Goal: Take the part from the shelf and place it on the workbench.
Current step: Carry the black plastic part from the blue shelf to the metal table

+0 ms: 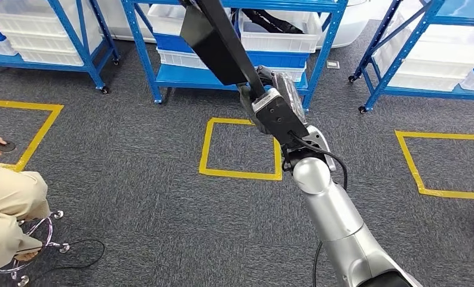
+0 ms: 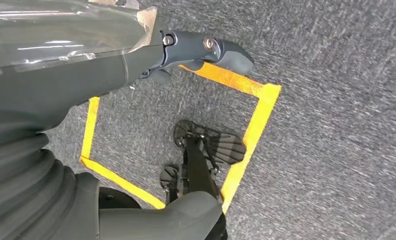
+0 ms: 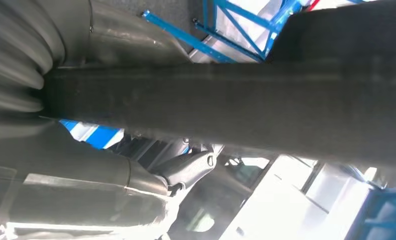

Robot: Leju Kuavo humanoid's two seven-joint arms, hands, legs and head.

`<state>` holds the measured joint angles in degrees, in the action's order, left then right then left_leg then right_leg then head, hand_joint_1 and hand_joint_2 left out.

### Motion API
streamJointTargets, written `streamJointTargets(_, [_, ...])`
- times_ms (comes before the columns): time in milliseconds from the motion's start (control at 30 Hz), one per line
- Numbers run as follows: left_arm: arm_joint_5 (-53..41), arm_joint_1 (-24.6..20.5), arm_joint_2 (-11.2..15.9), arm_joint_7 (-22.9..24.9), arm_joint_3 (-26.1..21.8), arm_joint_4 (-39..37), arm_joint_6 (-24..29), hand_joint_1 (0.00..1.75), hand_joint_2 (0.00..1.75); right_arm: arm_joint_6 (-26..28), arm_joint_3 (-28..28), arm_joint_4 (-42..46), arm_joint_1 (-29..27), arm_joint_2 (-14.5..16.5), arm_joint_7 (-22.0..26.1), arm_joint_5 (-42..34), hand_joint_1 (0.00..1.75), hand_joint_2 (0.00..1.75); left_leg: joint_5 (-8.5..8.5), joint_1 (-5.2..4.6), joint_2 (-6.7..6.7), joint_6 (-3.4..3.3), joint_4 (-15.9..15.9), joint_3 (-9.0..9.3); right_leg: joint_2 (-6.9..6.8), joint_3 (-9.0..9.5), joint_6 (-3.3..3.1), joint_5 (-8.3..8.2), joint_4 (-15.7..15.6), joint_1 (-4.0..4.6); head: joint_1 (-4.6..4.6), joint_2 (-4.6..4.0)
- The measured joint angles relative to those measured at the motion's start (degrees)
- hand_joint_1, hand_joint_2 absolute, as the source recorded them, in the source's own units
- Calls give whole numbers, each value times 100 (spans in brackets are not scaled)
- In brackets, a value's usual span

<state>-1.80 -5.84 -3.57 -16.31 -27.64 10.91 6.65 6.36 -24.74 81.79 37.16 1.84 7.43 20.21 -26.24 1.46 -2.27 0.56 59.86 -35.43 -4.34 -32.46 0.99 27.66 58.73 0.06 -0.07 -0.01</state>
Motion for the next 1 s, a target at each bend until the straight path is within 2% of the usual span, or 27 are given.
streamJointTargets(33, [-1, 5, -3, 0, -1, -5, 3, 0, 175, 0, -2, 0, 4, 1, -1, 21, 175, 175, 25, -8, 38, -52, -17, -11, 0, -19, 31, 13, 11, -4, 2, -1])
streamJointTargets(100, [-1, 5, -8, 1, -1, -10, 6, 0, 175, 3, -1, 0, 10, -1, -3, 55, 175, 175, 83, -5, 121, -153, -58, -27, 146, -139, 55, 170, 240, -33, 7, 0])
streamJointTargets(167, [0, -2, -8, 2, -2, -11, 8, 0, 175, 26, 4, 0, 9, -16, -4, 132, 175, 175, 121, 1, 208, -214, -72, -60, 338, -437, 22, 492, 896, -60, 21, 0])
streamJointTargets(200, [1, -2, -7, 2, -2, -11, 8, 0, 175, 49, 6, 0, 4, -30, -4, 190, 175, 175, 134, -2, 258, -230, -71, -81, 377, -611, 12, 644, 1290, -63, 27, -1])
streamJointTargets(233, [1, 3, -6, 2, -3, -11, 8, 0, 175, 73, 5, 0, -6, -44, -5, 247, 175, 175, 145, -7, 311, -240, -71, -97, 394, -733, 19, 733, 1572, -63, 28, -1])
streamJointTargets(267, [1, 11, -6, 4, -3, -12, 8, 0, 175, 93, 4, 0, -16, -55, -5, 294, 175, 175, 156, -11, 366, -242, -70, -108, 405, -756, 43, 736, 1656, -63, 29, 0])
streamJointTargets(300, [1, 19, -7, 6, -4, -12, 8, 0, 175, 105, 3, 0, -23, -62, -6, 325, 175, 175, 167, -12, 419, -236, -69, -114, 417, -666, 79, 653, 1510, -65, 29, 0])
streamJointTargets(367, [1, 30, -10, 10, -5, -13, 9, 0, 175, 117, 2, 1, -24, -68, -6, 362, 175, 175, 191, -10, 524, -201, -66, -120, 524, -260, 140, 360, 734, -84, 32, -1])
streamJointTargets(400, [1, 28, -13, 13, -5, -13, 10, 0, 175, 136, 2, 2, -21, -69, -7, 396, 175, 175, 205, -16, 574, -176, -61, -129, 597, -82, 144, 245, 374, -85, 28, -1])
streamJointTargets(433, [-3, 26, -14, 19, -4, -13, 16, 0, 175, 161, 2, 3, -18, -71, -10, 443, 175, 175, 224, -22, 616, -143, -60, -145, 654, 28, 129, 174, 141, -83, 26, 0])
streamJointTargets(467, [-10, 28, -15, 32, -4, -14, 27, 0, 175, 192, 2, 5, -16, -72, -17, 504, 175, 175, 248, -24, 654, -105, -61, -168, 683, 65, 103, 147, 49, -63, 25, 1])
streamJointTargets(500, [-27, 35, -15, 52, -4, -16, 42, 0, 175, 224, 2, 13, -15, -72, -31, 566, 175, 175, 275, -24, 692, -64, -65, -190, 654, 59, 73, 129, 55, -40, 21, 1])
streamJointTargets(533, [-50, 45, -14, 75, -4, -18, 59, 0, 175, 256, 3, 41, -10, -72, -56, 634, 175, 175, 278, -8, 711, -29, -78, -214, 615, 48, 34, 104, 59, -70, 21, 0])
streamJointTargets(600, [-110, 55, -16, 119, -3, -21, 79, 0, 175, 303, 6, 164, 42, -61, -153, 781, 175, 175, 153, 13, 585, 16, 77, -321, 533, 33, -64, 54, 41, -119, 6, -1])
streamJointTargets(633, [-141, 46, -19, 136, -2, -21, 85, 0, 175, 318, 9, 256, 99, -57, -220, 848, 175, 175, 5, 25, 468, 32, 301, -430, 485, 25, -116, 34, 27, -143, -7, -1])
streamJointTargets(667, [-166, 32, -23, 149, -2, -22, 86, 0, 175, 320, 10, 342, 174, -54, -288, 897, 175, 175, -167, 27, 350, 55, 640, -580, 436, 15, -152, 25, 27, -116, -15, -1])
streamJointTargets(733, [-194, 7, -29, 162, -1, -22, 88, 0, 175, 297, 10, 515, 343, -57, -424, 960, 175, 175, -437, 35, 256, 102, 1300, -852, 330, -10, -190, 16, 31, -69, -24, -1])
streamJointTargets(767, [-197, 2, -32, 164, -1, -22, 87, 0, 175, 279, 8, 591, 428, -56, -484, 982, 175, 175, -455, 35, 246, 112, 1425, -882, 277, -20, -197, 13, 32, -44, -23, -1])
streamJointTargets(800, [-201, 1, -34, 165, -1, -22, 86, 0, 175, 259, 6, 665, 508, -56, -537, 999, 175, 175, -380, 34, 235, 108, 1333, -796, 228, -27, -201, 10, 34, -25, -24, -1])
streamJointTargets(833, [-203, 0, -35, 166, -1, -22, 85, 0, 175, 244, 4, 727, 581, -55, -573, 1011, 175, 175, -237, 30, 205, 91, 1036, -599, 182, -28, -204, 8, 35, -7, -24, 0])
streamJointTargets(900, [-214, -17, -37, 163, 1, -22, 74, 0, 175, 227, 2, 832, 706, -50, -610, 1025, 175, 175, -31, -6, 50, 24, 310, -169, 96, -31, -199, 8, 38, 36, -19, -1])
streamJointTargets(933, [-227, -28, -39, 158, 3, -22, 62, 0, 175, 216, -2, 873, 758, -46, -620, 1036, 175, 175, 16, -33, -7, -16, 86, -46, 57, -36, -193, 6, 38, 55, -21, -1])
streamJointTargets(967, [-241, -38, -41, 150, 7, -22, 45, 0, 175, 203, -9, 908, 805, -42, -632, 1054, 175, 175, 17, -64, -29, -53, -13, -11, 17, -42, -184, 1, 36, 68, -17, -1])
streamJointTargets(1000, [-255, -41, -43, 140, 11, -22, 27, 0, 175, 189, -21, 935, 850, -36, -644, 1076, 175, 175, 41, -86, 15, -87, -25, -25, -24, -47, -169, -7, 29, 75, -17, -1])
